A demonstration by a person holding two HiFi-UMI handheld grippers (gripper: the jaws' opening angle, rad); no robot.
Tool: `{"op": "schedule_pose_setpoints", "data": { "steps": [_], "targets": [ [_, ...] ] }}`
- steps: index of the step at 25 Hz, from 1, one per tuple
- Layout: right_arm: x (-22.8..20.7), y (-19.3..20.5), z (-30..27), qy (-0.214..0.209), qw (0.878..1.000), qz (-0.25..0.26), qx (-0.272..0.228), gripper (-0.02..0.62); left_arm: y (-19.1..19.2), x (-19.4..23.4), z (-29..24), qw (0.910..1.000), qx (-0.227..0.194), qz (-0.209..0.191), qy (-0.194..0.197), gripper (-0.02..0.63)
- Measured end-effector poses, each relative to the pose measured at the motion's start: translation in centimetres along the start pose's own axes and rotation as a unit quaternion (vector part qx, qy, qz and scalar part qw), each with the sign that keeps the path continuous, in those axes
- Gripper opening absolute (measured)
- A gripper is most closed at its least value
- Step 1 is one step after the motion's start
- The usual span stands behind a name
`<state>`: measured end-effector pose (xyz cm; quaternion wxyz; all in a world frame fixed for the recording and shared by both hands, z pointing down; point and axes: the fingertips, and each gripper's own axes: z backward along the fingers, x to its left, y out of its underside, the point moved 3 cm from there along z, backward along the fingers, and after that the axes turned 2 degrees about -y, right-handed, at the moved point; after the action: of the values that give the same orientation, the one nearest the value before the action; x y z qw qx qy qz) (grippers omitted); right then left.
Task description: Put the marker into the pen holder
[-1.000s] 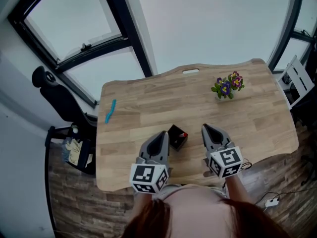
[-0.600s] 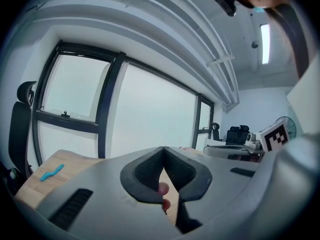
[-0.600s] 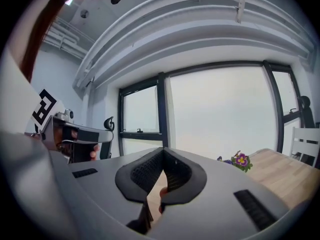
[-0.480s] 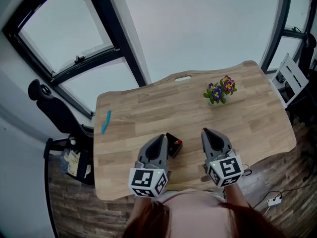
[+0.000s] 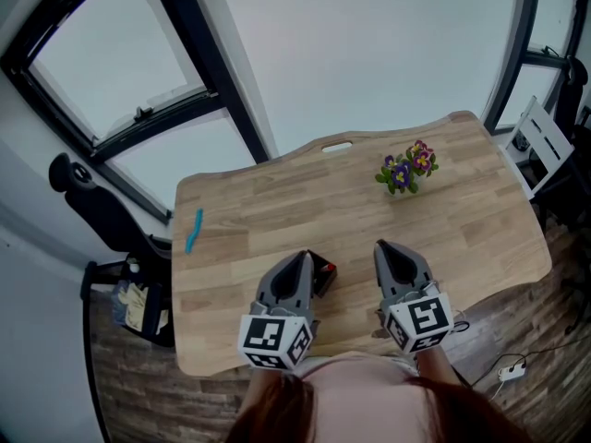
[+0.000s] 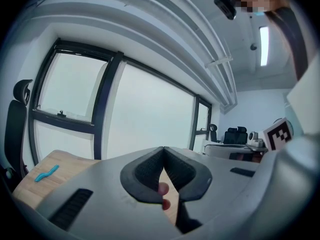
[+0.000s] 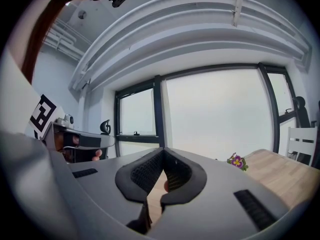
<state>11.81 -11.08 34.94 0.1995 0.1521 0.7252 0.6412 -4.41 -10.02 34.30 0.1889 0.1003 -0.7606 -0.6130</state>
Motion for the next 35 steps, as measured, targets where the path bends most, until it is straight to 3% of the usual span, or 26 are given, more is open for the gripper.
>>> {"op": "schedule_pose_setpoints", "data": {
  "steps": [26, 35],
  "targets": [
    [-1.8, 0.4, -1.7, -0.014, 0.999, 0.026, 0.024, 0.000, 1.0, -0.2, -1.6, 0.9995, 0.000, 0.015, -0.029, 0.002],
    [-1.9, 0.4, -0.4, -0.001, 1.000, 0.019, 0.017, 0.000, 1.1, -1.2, -1.1, 0.9997, 0.003, 0.018, -0.016, 0.002]
  ]
}}
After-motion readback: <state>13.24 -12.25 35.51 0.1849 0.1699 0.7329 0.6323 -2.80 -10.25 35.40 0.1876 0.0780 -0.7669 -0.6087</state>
